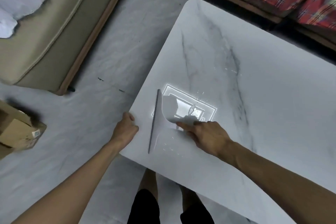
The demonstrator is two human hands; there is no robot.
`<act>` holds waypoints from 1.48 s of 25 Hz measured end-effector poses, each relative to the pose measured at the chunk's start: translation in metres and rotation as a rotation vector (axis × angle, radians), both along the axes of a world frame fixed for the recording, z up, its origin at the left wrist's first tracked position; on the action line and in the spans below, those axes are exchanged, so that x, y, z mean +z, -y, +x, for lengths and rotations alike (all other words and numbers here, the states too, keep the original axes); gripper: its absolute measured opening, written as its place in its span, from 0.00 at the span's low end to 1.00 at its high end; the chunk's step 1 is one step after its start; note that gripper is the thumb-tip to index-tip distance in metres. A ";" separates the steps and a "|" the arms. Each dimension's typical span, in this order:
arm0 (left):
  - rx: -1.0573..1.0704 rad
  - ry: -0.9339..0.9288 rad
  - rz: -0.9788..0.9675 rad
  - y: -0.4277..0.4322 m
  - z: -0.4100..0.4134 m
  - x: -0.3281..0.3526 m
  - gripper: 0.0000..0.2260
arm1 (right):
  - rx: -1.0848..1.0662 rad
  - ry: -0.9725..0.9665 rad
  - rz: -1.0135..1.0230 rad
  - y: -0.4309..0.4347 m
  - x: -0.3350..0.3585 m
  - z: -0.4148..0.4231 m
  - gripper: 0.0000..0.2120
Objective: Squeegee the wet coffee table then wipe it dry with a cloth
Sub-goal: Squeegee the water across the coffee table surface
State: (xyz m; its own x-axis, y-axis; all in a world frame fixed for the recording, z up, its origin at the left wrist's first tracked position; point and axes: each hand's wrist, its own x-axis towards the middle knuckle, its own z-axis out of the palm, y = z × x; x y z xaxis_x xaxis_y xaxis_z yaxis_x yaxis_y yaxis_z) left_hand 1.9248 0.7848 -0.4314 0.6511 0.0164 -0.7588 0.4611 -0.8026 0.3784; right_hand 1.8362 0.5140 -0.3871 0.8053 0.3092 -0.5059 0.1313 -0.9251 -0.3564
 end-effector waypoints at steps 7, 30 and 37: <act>0.204 0.076 -0.020 -0.019 -0.018 0.022 0.08 | -0.076 -0.018 -0.101 0.056 0.044 -0.039 0.22; 0.204 0.031 0.016 -0.063 -0.072 0.006 0.12 | 0.130 0.005 -0.071 -0.031 0.036 -0.048 0.19; 0.243 0.117 0.040 -0.092 -0.065 0.008 0.12 | 0.212 0.054 -0.007 -0.144 -0.006 0.002 0.19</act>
State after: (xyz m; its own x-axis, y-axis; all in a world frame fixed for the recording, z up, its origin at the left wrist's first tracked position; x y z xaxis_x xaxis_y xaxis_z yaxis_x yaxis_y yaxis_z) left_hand 1.8594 0.8770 -0.4230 0.7079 0.2113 -0.6740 0.5970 -0.6890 0.4110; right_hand 1.8384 0.6579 -0.3933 0.7486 0.4708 -0.4668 0.3416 -0.8773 -0.3371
